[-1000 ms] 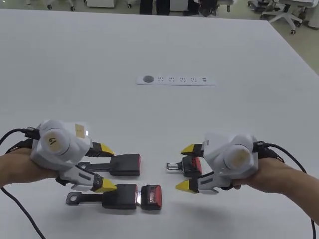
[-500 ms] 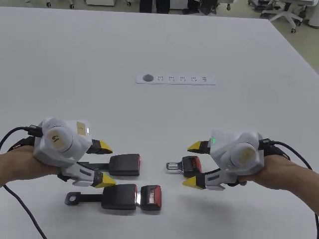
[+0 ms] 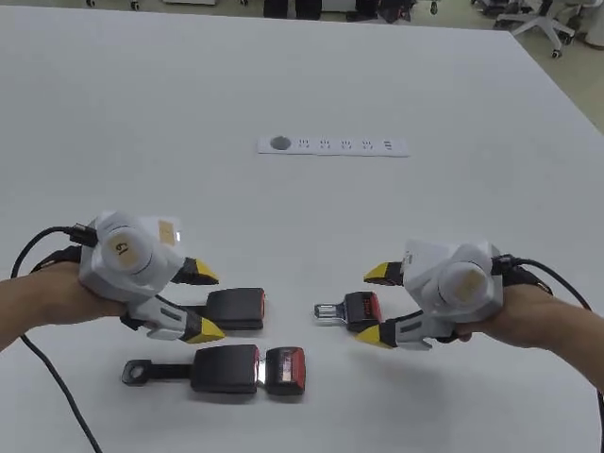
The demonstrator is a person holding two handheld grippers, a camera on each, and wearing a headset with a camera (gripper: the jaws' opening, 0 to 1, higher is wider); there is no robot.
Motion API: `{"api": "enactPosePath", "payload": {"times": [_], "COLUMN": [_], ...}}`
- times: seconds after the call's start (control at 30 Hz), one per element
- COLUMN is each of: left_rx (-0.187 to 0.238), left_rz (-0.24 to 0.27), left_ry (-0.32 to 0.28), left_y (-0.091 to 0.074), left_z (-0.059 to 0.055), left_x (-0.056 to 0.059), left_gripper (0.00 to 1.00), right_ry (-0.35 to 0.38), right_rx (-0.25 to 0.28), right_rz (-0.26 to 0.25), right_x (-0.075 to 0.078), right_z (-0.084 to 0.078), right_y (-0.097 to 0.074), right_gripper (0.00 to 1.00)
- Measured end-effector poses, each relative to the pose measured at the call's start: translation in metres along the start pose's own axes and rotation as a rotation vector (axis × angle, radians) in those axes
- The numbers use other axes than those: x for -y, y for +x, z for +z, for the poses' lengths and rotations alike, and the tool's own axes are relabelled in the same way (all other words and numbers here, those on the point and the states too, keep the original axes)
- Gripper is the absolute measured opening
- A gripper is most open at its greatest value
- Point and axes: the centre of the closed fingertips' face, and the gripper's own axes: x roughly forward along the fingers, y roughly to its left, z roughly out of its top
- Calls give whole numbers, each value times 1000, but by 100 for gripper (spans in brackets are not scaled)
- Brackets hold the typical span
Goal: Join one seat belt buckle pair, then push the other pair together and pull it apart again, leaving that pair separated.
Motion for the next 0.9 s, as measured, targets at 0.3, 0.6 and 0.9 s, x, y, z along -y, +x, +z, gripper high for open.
{"api": "enactPosePath", "payload": {"times": [0.3, 0.6, 0.9], "left_rx": [-27, -56, -81], "left_rz": [-21, -41, -54], "left_ry": [4, 17, 48], "left_y": [8, 14, 18], "left_z": [-5, -6, -10], "left_x": [-2, -2, -3], "left_gripper": [43, 37, 34], "right_ry": [-3, 1, -5], "right_rx": [-21, -36, -45], "right_rz": [13, 36, 43], "right_x": [0, 1, -1], "right_z": [-6, -13, -13], "right_y": [-1, 9, 10], "right_gripper": [41, 33, 33]}}
